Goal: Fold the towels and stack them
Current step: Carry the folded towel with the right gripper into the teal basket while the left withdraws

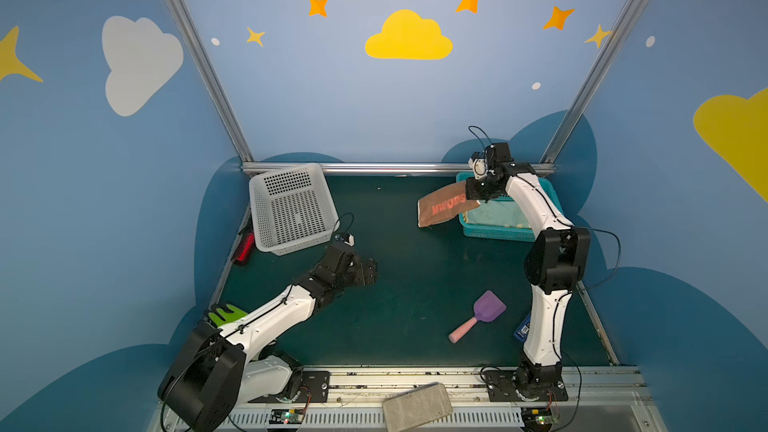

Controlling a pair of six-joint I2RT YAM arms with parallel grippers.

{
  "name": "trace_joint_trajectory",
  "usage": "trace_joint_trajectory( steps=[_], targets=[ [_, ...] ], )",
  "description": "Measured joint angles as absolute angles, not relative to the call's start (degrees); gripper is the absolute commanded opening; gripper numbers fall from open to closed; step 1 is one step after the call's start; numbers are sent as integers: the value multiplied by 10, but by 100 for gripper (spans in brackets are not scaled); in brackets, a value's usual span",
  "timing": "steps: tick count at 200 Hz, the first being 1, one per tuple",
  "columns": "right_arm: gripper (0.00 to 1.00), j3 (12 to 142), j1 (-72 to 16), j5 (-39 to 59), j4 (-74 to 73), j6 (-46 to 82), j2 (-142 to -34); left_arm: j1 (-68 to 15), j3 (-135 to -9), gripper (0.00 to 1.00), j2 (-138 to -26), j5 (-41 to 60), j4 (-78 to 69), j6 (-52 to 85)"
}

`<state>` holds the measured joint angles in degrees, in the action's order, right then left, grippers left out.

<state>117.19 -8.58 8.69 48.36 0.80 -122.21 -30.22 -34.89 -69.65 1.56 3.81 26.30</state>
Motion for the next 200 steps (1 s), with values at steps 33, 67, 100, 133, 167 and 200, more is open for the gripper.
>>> trace_joint_trajectory(
  steps=[33,67,100,133,167,200],
  targets=[
    [0,1158,-48,77,486,-11,-1217,-301,-349,100,-689,10,45,257],
    [0,1123,2,77,475,-22,-1199,-301,-345,100,-669,6,53,254],
    [0,1114,37,74,462,-32,-1199,-300,-337,100,-658,2,65,254],
    [0,1097,65,65,449,-42,-1199,-299,-337,100,-658,-3,72,254],
    [0,1083,90,53,435,-51,-1199,-299,-337,100,-658,-6,77,254],
    [0,1079,111,50,425,-52,-1194,-298,-337,100,-658,-6,80,256]
  ],
)
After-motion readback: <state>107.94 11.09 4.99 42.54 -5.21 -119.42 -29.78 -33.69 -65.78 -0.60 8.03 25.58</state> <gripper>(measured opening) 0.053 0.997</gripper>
